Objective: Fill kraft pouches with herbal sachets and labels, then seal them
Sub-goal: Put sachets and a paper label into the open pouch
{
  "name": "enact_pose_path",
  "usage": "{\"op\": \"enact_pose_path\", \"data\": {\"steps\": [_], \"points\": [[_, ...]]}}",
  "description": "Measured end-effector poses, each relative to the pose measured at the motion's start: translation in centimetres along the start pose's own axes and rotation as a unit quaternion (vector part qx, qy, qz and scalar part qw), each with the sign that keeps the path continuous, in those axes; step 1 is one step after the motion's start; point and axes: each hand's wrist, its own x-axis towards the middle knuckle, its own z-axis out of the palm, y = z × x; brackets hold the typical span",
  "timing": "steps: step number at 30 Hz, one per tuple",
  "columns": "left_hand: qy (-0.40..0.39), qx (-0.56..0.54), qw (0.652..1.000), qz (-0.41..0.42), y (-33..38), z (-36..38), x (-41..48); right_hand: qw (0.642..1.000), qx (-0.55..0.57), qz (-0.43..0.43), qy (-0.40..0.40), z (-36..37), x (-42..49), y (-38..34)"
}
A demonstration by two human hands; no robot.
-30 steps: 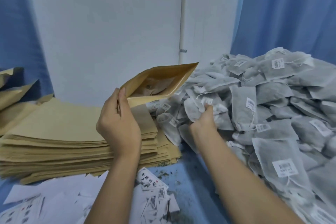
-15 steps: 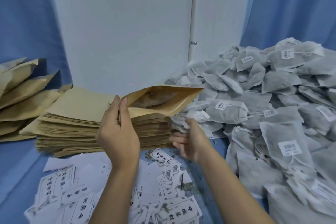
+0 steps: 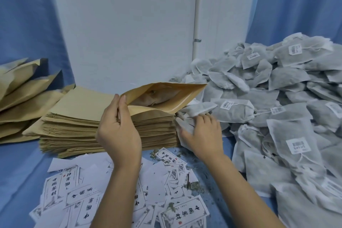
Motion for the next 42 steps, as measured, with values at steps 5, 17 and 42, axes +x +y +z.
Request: {"op": "enact_pose_path", "data": {"steps": [5,17,42], "points": [[0.004,-0.004,1.0,-0.007,0.0,0.0,0.0,0.996,-0.037,0.06,-0.053,0.8,-0.4,0.5],[0.039,-0.009,0.999,0.021,0.6,-0.2,0.5,0.94,0.32,0.048,0.111,-2.5,0.4,-0.5],[-0.05,0.178,0.957,0.223,-2.2,-0.4,-0.9,0.451,0.8,0.193,-0.346,-7.1,1.2,-1.1]]}}
